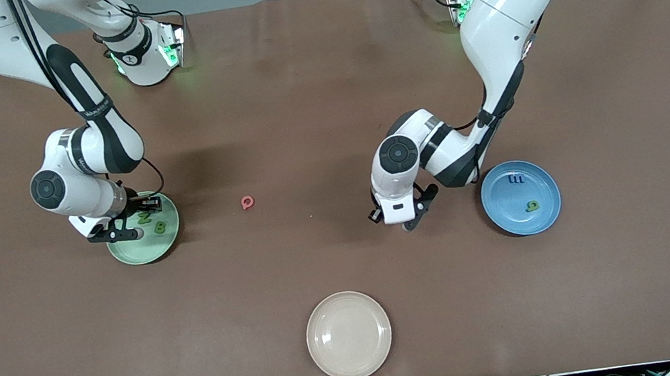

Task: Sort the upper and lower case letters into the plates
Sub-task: 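Grasp green n with the left gripper while the right gripper drops G, then place n in the blue plate while the right gripper grasps pink Q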

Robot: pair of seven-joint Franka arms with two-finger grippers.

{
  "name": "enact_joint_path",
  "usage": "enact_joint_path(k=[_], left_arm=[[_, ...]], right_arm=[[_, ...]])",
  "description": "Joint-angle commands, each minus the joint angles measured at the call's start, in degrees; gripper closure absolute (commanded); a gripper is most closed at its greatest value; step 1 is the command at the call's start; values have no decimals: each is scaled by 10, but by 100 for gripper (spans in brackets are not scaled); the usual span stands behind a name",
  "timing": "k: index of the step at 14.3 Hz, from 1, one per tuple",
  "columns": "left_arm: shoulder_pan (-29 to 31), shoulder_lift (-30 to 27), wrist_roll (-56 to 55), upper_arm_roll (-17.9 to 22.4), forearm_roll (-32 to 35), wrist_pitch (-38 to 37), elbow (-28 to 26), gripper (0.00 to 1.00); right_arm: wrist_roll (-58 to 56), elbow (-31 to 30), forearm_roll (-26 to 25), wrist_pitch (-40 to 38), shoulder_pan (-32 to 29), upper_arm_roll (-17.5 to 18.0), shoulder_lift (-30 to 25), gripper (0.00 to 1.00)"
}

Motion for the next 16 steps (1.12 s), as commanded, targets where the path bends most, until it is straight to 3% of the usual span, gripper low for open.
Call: enact_joint_path(k=[1,2,5,8,13,16], left_arm=[[25,-61,28,-6,-10,-60,-9,91],[45,-76,54,-20,-24,-75,-13,91],[104,-120,136,-46,-40,-122,-36,92],[187,-154,219,-83,-39,-123,-92,92],[344,-192,378,-144,-24,-108,-186,92],[406,-190,451,-154,9,-77,-215,92]], right_arm=[[0,5,-1,-4,0,2,-4,25],[0,9,-1,-7,1,2,-5,0],[9,42,-1,-56,4,5,-15,0],[84,87,-1,-128,38,6,-26,0],[285,89,33,-75,167,5,-22,0],[371,89,34,-18,222,4,-8,0]])
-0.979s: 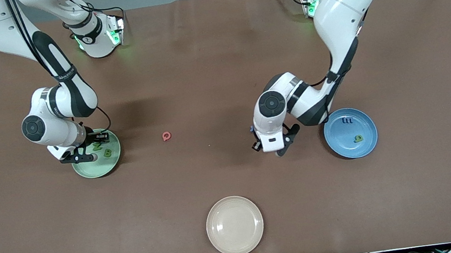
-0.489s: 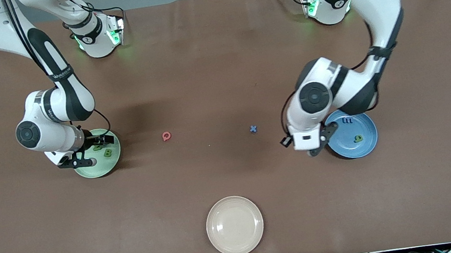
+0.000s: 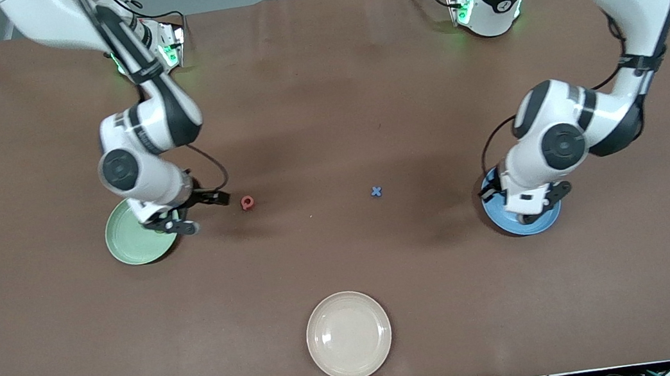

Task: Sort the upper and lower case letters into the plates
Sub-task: 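Place n in the blue plate while the right gripper grasps pink Q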

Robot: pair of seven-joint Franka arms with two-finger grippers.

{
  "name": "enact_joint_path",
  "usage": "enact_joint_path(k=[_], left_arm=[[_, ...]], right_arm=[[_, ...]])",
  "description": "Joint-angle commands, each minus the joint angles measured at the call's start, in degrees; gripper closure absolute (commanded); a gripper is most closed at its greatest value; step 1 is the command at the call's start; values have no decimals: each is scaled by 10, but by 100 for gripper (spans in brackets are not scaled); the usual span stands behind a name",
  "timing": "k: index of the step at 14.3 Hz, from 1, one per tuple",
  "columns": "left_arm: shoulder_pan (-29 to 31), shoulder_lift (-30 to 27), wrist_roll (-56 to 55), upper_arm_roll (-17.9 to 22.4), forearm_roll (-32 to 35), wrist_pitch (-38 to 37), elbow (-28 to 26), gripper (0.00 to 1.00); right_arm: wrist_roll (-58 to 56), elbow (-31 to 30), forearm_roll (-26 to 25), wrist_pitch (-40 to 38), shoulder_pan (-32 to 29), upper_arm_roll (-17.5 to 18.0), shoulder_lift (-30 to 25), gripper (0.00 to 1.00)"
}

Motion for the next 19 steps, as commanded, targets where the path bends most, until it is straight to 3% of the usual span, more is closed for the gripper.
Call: enact_joint_path(k=[1,5,8,13,17,19], left_arm=[[47,-18,48,-13,38,44,-46,92],[82,14,64,-12,120,104,-62,92],[100,28,80,-12,144,126,-74,92],[120,45,95,-11,179,148,-90,91],[124,51,95,-11,189,148,-96,87],[128,50,95,-11,189,148,-97,75]], right_arm=[[58,-7,12,46,32,-7,14,0],[113,-6,9,90,64,-8,48,0],[122,-7,9,126,71,-9,73,1],[123,-7,9,149,72,-9,92,24],[122,-7,5,150,71,-10,92,34],[122,-8,5,150,72,-10,93,39]])
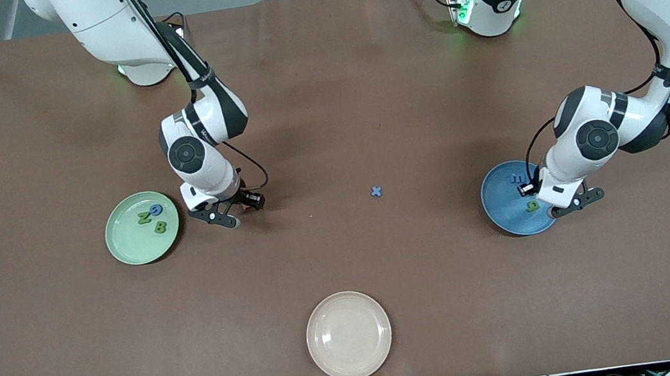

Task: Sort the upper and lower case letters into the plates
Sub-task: 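Place n in the blue plate while the right gripper grasps pink Q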

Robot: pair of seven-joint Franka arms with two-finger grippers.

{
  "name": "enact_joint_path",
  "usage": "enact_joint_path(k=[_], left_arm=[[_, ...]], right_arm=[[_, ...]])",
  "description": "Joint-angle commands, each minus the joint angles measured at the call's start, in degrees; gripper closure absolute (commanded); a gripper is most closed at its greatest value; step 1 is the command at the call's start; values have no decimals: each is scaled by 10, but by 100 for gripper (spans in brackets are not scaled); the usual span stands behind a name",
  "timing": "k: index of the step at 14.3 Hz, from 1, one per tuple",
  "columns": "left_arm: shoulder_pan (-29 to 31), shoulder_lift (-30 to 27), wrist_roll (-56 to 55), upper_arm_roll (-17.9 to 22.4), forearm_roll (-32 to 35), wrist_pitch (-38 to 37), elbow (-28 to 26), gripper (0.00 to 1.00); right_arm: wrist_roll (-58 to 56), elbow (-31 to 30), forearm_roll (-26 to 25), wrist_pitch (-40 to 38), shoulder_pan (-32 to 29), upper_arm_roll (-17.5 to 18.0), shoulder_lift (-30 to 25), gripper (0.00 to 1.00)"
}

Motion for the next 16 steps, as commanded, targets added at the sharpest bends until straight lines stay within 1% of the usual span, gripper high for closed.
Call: enact_joint_path(k=[1,2,3,6,9,10,11,12,14,15,16], left_arm=[[14,-5,4,-10,14,9,-8,45],[14,-8,5,-10,14,9,-7,8],[14,-11,5,-14,13,8,-6,0],[14,-21,-2,-47,2,-13,2,0],[5,-20,-37,-93,-15,-60,28,0],[0,-20,-58,-112,-22,-74,36,0],[-10,-17,-85,-126,-23,-84,44,0],[-34,-14,-123,-129,-24,-89,54,0],[-94,3,-194,-128,-39,-90,80,0],[-118,13,-226,-127,-42,-89,95,0],[-146,26,-259,-125,-42,-90,110,0]], right_arm=[[5,-5,5,6,9,-6,-1,43],[5,-5,5,6,9,-6,-1,48],[5,-5,5,6,9,-6,-1,52],[5,-5,4,6,9,-6,3,70],[3,-4,5,2,7,-6,2,92],[3,-3,5,-2,6,-6,2,96],[1,-2,5,-3,3,-6,0,98],[-1,1,5,-11,0,-7,-5,98],[-4,33,4,-79,-4,-13,-16,98],[-11,61,-6,-132,-5,-27,-17,98],[-36,85,-28,-178,-5,-51,-18,98]])
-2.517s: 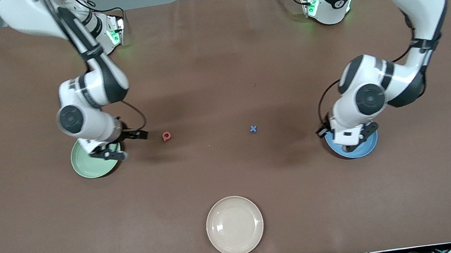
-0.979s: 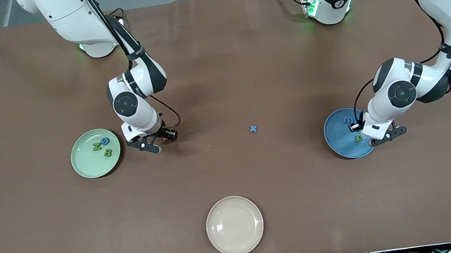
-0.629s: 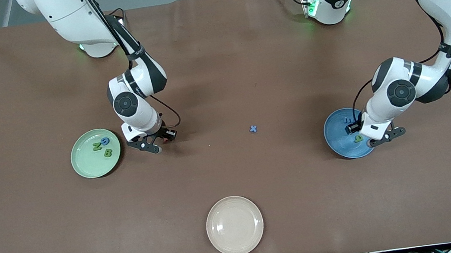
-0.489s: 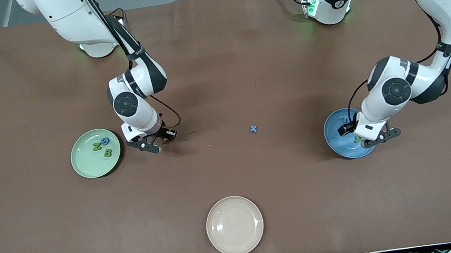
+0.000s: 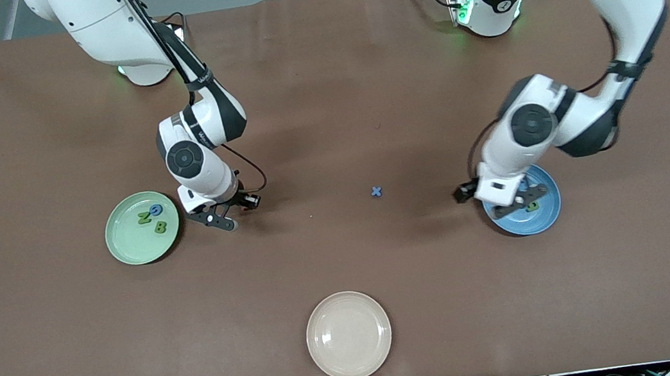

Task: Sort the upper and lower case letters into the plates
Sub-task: 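Grasp blue x with the left gripper while the right gripper carries Q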

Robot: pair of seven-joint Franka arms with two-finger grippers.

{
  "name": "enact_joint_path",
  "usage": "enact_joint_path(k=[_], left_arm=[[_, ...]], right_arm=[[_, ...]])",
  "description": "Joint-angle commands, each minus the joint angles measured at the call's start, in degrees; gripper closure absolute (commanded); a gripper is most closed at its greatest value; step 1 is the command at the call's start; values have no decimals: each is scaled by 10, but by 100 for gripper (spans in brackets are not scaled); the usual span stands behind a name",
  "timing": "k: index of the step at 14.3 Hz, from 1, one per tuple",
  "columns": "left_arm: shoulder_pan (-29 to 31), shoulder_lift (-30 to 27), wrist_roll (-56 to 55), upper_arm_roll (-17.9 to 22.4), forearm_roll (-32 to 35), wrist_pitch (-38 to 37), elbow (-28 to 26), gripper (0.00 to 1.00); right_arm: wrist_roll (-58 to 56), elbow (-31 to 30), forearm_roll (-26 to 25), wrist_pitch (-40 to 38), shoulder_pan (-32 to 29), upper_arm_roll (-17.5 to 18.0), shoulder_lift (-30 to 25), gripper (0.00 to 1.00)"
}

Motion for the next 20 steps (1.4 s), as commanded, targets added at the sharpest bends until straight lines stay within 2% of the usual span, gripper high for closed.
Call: enact_joint_path(k=[1,3,7,9,11,15,20], left_arm=[[-68,39,-75,6,-9,-15,54,0],[-120,62,-115,16,-9,-15,86,0],[-260,102,-157,103,-23,-15,167,0],[-311,108,-158,141,-53,-15,176,0],[-332,110,-158,161,-60,-10,173,0],[-334,121,-166,161,-60,-8,165,1],[-332,123,-173,161,-60,7,148,28]], right_arm=[[-51,50,-36,-97,-5,-48,-15,98],[-139,48,-37,-100,-19,-78,-28,98],[-323,42,-37,-113,-114,-81,-34,98],[-381,37,-37,-106,-157,-81,-30,98],[-424,37,-37,-99,-184,-80,-27,98],[-437,36,-36,-70,-194,-79,3,98],[-436,36,-31,-69,-190,-77,17,96]])
